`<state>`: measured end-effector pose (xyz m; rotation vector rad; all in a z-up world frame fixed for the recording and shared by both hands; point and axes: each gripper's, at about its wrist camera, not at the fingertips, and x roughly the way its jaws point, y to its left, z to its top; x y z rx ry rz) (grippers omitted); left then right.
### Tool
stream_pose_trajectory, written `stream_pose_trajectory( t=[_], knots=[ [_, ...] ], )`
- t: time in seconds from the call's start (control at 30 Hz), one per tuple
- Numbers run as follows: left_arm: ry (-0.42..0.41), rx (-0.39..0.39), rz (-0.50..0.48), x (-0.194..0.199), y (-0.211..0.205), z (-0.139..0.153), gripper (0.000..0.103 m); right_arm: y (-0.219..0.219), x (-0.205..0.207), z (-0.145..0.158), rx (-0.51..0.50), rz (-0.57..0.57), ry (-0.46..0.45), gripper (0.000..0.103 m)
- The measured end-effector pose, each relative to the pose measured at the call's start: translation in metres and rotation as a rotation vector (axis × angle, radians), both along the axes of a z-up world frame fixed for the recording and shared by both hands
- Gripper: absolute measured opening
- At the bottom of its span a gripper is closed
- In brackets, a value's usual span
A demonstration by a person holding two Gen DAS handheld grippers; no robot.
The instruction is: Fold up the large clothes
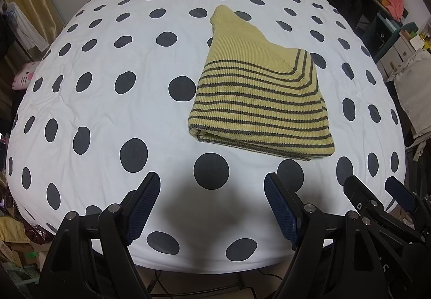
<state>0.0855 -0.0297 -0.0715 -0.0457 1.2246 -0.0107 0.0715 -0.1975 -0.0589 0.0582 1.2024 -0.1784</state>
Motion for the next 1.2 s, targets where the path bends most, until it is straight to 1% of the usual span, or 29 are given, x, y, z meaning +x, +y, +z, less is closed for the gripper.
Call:
stream_pose_trajectory(
  t=[1.2],
  knots=[
    [0.022,-0.007,-0.007,-0.0012,-0.0025,-0.0066,0.08,-0.0024,-0.0012,-0.0008,-0.007,0.0,0.013,0.078]
  ],
)
